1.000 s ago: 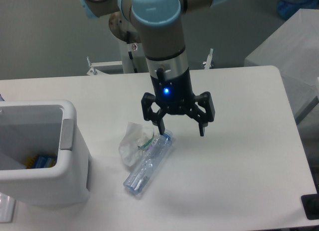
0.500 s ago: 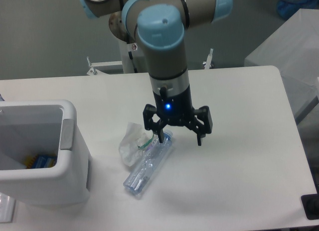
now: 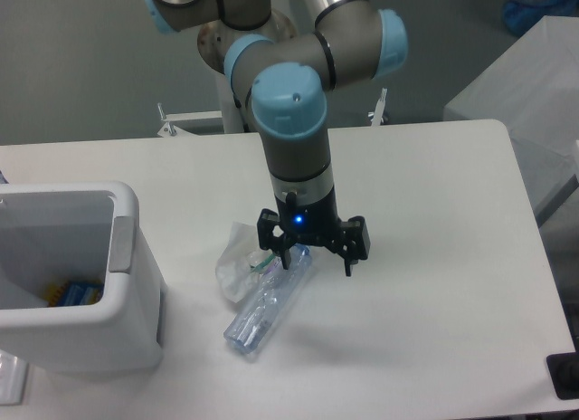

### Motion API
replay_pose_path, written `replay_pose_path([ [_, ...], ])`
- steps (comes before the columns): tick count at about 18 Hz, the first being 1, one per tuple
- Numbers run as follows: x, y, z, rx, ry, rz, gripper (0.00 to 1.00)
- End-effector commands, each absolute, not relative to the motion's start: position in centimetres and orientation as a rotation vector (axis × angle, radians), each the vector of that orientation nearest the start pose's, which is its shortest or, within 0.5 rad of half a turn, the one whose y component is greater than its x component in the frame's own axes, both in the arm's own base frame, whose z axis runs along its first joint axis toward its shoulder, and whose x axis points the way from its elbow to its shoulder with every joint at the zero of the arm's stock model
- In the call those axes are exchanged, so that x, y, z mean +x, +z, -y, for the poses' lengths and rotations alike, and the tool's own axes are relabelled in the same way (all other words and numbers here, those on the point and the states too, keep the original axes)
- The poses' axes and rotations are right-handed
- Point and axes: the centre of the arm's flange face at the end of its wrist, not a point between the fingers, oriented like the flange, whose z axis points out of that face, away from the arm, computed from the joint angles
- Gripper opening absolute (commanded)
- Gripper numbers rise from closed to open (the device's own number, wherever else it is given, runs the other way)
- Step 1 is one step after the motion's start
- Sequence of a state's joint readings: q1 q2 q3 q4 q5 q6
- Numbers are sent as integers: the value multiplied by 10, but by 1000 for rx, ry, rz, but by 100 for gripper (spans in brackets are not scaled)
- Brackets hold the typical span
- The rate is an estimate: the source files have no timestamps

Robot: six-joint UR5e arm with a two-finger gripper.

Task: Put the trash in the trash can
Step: 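Lower the open gripper over the clear plastic bottle, then close the gripper on the bottle's body and lift it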

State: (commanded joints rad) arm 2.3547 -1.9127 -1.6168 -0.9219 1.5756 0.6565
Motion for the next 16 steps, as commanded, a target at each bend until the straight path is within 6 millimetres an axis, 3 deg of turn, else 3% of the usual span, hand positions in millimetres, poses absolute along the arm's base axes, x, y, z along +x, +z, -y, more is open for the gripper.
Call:
replay_pose_path([
  [2, -351, 321, -549, -2950, 211, 157, 100],
  [5, -336, 282, -574, -2982, 179, 54, 100],
  [9, -331, 262, -587, -2931, 80, 111, 100],
  [16, -321, 222, -599, -2963, 44, 56, 100],
])
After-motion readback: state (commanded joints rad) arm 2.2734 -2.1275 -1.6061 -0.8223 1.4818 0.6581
